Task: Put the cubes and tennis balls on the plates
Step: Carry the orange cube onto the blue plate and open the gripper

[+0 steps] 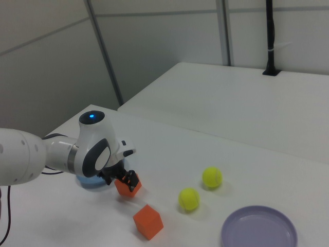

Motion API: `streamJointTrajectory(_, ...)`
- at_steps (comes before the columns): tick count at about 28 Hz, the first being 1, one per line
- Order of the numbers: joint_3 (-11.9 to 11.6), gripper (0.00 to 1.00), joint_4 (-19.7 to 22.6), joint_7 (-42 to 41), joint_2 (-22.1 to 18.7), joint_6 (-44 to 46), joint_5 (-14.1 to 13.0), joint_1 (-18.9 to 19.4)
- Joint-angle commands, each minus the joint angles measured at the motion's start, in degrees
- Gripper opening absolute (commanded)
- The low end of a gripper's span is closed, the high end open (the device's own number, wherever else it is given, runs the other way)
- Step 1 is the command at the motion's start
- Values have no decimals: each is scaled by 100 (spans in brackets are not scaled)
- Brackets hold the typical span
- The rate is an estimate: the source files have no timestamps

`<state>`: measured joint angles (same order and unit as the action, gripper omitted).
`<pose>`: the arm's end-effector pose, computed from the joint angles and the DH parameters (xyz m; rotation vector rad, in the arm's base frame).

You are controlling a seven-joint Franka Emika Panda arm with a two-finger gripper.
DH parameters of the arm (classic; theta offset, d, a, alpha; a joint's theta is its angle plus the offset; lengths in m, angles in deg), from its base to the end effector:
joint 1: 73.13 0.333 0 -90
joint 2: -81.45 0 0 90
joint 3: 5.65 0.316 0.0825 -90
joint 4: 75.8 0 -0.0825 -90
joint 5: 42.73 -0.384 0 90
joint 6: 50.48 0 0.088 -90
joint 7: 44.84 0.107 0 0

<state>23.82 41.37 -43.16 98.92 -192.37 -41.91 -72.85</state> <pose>0.5317 0.2912 0.3263 -2.8790 -0.6867 -0.1822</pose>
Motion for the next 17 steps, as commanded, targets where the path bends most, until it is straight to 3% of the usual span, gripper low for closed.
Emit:
streamJointTrajectory(1, 15, 100, -176, -9, 213, -304, 164, 34)
streamJointTrajectory(7, 15, 100, -211, 87, 318, -525, 357, 34)
streamJointTrajectory(9, 15, 95, -212, 149, 318, -533, 436, 25)
streamJointTrajectory(11, 15, 56, -220, 245, 327, -525, 498, 25)
streamJointTrajectory(14, 15, 11, -212, 281, 327, -525, 498, 25)
streamJointTrajectory(15, 15, 0, -212, 281, 318, -525, 498, 25)
streamJointTrajectory(17, 15, 0, -212, 281, 301, -525, 498, 17)
